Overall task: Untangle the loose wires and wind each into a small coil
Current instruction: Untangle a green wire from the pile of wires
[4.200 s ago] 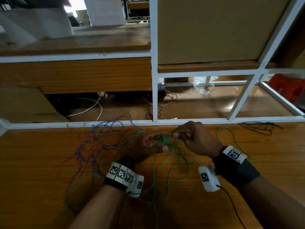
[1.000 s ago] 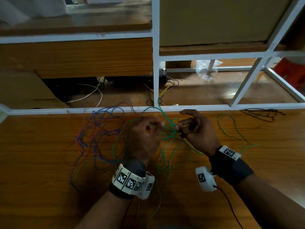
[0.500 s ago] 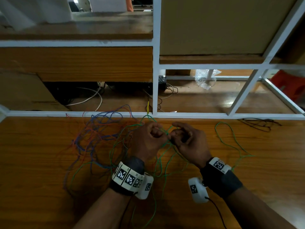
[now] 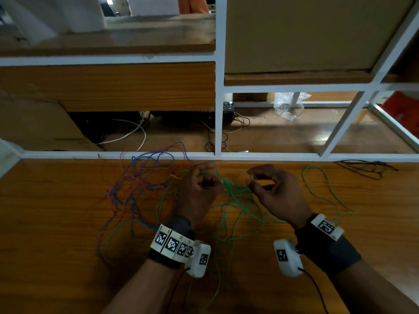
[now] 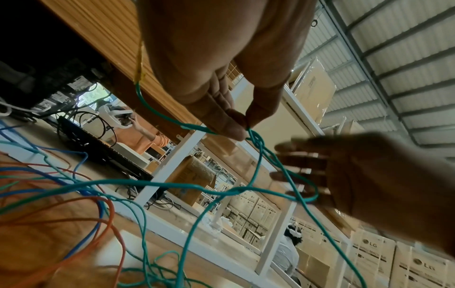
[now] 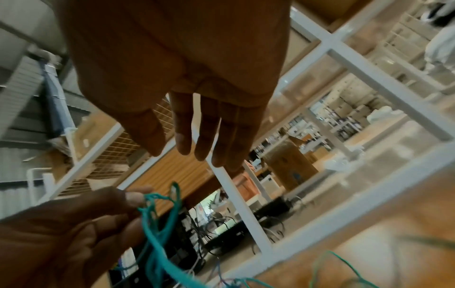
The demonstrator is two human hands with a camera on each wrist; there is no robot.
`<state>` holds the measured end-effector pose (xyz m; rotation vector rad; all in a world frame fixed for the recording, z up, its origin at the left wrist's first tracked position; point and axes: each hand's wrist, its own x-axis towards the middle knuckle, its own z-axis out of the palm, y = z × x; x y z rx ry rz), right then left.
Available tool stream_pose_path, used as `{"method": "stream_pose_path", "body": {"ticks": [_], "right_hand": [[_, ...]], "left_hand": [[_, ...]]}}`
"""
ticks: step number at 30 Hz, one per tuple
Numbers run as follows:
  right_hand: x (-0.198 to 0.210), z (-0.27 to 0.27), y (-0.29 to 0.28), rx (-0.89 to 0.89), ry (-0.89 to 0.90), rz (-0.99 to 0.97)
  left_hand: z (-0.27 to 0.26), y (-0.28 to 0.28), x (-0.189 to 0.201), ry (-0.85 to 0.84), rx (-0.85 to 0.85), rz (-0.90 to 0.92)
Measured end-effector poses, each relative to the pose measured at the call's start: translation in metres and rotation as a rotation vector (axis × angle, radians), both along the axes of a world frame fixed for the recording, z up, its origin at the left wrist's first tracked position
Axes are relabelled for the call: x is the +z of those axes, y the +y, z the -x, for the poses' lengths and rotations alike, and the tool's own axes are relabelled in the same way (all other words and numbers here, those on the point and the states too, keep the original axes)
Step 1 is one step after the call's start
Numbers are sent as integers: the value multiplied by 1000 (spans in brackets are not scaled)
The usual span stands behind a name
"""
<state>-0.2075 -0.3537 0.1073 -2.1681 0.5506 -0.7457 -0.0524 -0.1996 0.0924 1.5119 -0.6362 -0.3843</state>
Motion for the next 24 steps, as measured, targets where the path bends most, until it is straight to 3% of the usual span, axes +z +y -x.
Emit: {"method": "stream_pose_path", "body": {"ticks": [4, 11, 17, 24], "right_hand": [[12, -16, 16, 96, 113, 194], [7, -19, 18, 97, 182, 242], [8, 17, -15, -101, 124, 267], [-20, 26, -48, -173, 353, 207]], "left_hand": [[5, -1, -5, 5, -32, -28], [8, 4, -5, 19, -31, -16], [-9, 20, 5, 72, 133, 86], [-4, 14, -3, 79, 124, 54]]}}
